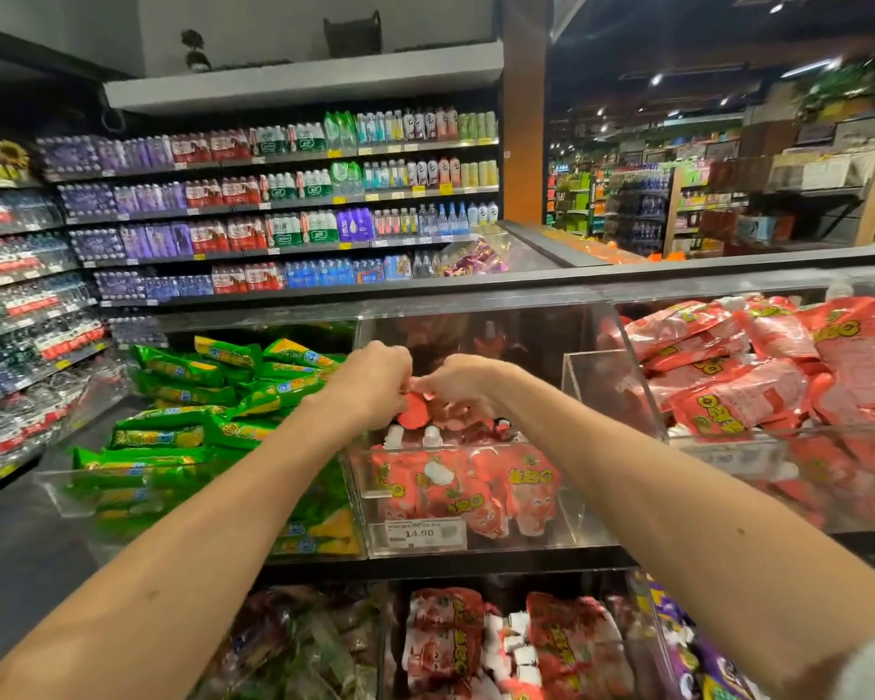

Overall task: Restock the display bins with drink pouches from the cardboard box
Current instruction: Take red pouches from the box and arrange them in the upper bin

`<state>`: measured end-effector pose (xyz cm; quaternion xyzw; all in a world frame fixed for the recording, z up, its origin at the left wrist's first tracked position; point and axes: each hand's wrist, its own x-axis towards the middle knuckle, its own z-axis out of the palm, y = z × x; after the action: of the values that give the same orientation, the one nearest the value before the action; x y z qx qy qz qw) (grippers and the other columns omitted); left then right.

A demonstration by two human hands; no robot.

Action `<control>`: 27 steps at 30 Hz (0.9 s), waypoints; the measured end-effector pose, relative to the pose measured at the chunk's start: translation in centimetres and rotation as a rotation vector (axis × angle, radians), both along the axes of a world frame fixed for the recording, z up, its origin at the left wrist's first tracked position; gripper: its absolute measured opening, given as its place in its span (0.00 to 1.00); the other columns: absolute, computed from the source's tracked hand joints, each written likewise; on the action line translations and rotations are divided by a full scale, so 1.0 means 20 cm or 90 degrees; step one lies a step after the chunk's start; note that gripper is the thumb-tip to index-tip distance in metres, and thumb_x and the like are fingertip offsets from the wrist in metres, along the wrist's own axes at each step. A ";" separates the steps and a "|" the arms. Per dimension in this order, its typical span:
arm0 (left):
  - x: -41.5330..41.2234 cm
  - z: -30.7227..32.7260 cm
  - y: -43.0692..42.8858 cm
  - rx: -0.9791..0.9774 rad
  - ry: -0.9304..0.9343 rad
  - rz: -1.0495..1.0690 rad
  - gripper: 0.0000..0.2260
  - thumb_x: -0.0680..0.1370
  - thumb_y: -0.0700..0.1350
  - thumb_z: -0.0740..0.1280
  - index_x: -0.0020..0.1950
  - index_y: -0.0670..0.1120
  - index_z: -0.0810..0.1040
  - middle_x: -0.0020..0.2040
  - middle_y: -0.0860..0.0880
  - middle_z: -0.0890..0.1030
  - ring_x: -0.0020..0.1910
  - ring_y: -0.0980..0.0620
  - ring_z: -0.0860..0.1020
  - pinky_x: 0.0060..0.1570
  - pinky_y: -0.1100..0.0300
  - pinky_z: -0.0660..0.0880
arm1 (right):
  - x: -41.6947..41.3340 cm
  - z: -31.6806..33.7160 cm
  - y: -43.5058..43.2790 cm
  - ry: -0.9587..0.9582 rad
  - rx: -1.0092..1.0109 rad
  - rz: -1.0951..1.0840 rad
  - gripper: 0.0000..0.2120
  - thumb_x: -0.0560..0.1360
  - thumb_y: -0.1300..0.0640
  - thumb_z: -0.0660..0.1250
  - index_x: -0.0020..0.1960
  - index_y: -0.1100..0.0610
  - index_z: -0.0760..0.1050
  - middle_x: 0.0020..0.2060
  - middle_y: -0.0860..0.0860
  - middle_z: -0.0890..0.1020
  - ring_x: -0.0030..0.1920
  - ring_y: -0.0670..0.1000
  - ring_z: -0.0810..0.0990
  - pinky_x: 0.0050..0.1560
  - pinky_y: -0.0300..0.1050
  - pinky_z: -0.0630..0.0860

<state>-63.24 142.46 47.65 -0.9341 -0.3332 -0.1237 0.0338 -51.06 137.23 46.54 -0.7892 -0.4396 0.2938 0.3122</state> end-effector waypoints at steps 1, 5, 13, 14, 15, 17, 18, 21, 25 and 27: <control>0.01 0.00 -0.01 0.056 0.043 0.011 0.08 0.77 0.41 0.71 0.56 0.45 0.80 0.55 0.42 0.81 0.55 0.41 0.80 0.47 0.53 0.74 | -0.01 -0.02 0.03 -0.045 -0.033 0.015 0.17 0.81 0.46 0.63 0.50 0.62 0.76 0.41 0.55 0.79 0.35 0.51 0.77 0.43 0.48 0.77; 0.05 -0.03 -0.03 0.202 0.191 0.004 0.11 0.79 0.38 0.64 0.61 0.45 0.78 0.61 0.43 0.80 0.61 0.40 0.79 0.49 0.54 0.72 | -0.03 -0.08 0.10 -0.170 -0.110 0.082 0.12 0.83 0.52 0.59 0.49 0.60 0.75 0.43 0.55 0.78 0.39 0.53 0.77 0.40 0.46 0.75; 0.05 -0.01 -0.03 0.166 0.253 -0.029 0.14 0.78 0.36 0.65 0.64 0.44 0.76 0.62 0.42 0.78 0.62 0.39 0.78 0.48 0.53 0.70 | -0.01 -0.12 0.05 -0.203 -0.077 0.085 0.14 0.82 0.53 0.62 0.56 0.63 0.79 0.49 0.56 0.82 0.47 0.53 0.80 0.49 0.50 0.77; 0.04 -0.01 -0.02 0.133 0.227 -0.040 0.14 0.77 0.35 0.66 0.63 0.44 0.77 0.61 0.41 0.78 0.61 0.39 0.78 0.48 0.53 0.71 | -0.01 -0.11 0.03 -0.183 -0.041 0.060 0.12 0.81 0.54 0.64 0.50 0.63 0.80 0.43 0.55 0.81 0.42 0.52 0.78 0.45 0.49 0.76; 0.02 0.00 -0.01 0.097 0.182 -0.057 0.14 0.77 0.36 0.67 0.62 0.45 0.78 0.59 0.41 0.78 0.60 0.38 0.78 0.49 0.53 0.73 | -0.02 -0.10 0.00 -0.160 0.010 0.032 0.11 0.80 0.56 0.65 0.42 0.61 0.79 0.37 0.54 0.78 0.37 0.51 0.75 0.40 0.47 0.73; -0.02 -0.01 0.01 0.015 0.050 -0.094 0.11 0.77 0.39 0.67 0.58 0.48 0.82 0.55 0.42 0.81 0.57 0.39 0.80 0.53 0.51 0.77 | -0.04 -0.07 -0.08 -0.147 0.124 -0.024 0.10 0.76 0.61 0.65 0.36 0.60 0.79 0.33 0.52 0.79 0.34 0.52 0.75 0.37 0.47 0.73; -0.04 -0.02 0.00 -0.021 -0.023 -0.111 0.10 0.77 0.41 0.67 0.56 0.49 0.84 0.53 0.43 0.83 0.54 0.41 0.81 0.53 0.51 0.78 | -0.06 -0.06 -0.13 -0.163 0.176 -0.046 0.09 0.75 0.61 0.64 0.40 0.59 0.82 0.37 0.53 0.83 0.38 0.53 0.80 0.41 0.48 0.77; -0.12 -0.10 -0.10 -0.053 -0.257 -0.186 0.07 0.78 0.43 0.69 0.52 0.49 0.86 0.46 0.48 0.85 0.45 0.47 0.82 0.48 0.56 0.77 | -0.15 -0.07 -0.40 -0.219 0.332 -0.089 0.09 0.76 0.59 0.65 0.51 0.55 0.84 0.47 0.51 0.86 0.50 0.49 0.83 0.53 0.44 0.78; -0.18 -0.32 -0.43 -0.013 -0.496 -0.289 0.05 0.76 0.42 0.71 0.50 0.47 0.84 0.42 0.50 0.80 0.38 0.53 0.75 0.41 0.60 0.70 | -0.25 -0.32 -0.90 -0.232 0.510 -0.168 0.05 0.75 0.57 0.70 0.50 0.55 0.83 0.44 0.48 0.85 0.44 0.44 0.81 0.48 0.39 0.76; -0.13 -0.46 -0.66 -0.051 -0.499 -0.323 0.06 0.76 0.43 0.71 0.51 0.47 0.84 0.44 0.51 0.80 0.39 0.54 0.76 0.42 0.61 0.70 | -0.23 -0.52 -1.16 -0.178 0.466 -0.199 0.04 0.74 0.54 0.69 0.47 0.51 0.82 0.37 0.46 0.83 0.36 0.40 0.77 0.41 0.36 0.74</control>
<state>-65.76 129.17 38.42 -0.8693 -0.0867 -0.4589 -0.1617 -55.61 114.01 36.10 -0.7158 -0.4285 -0.0425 0.5497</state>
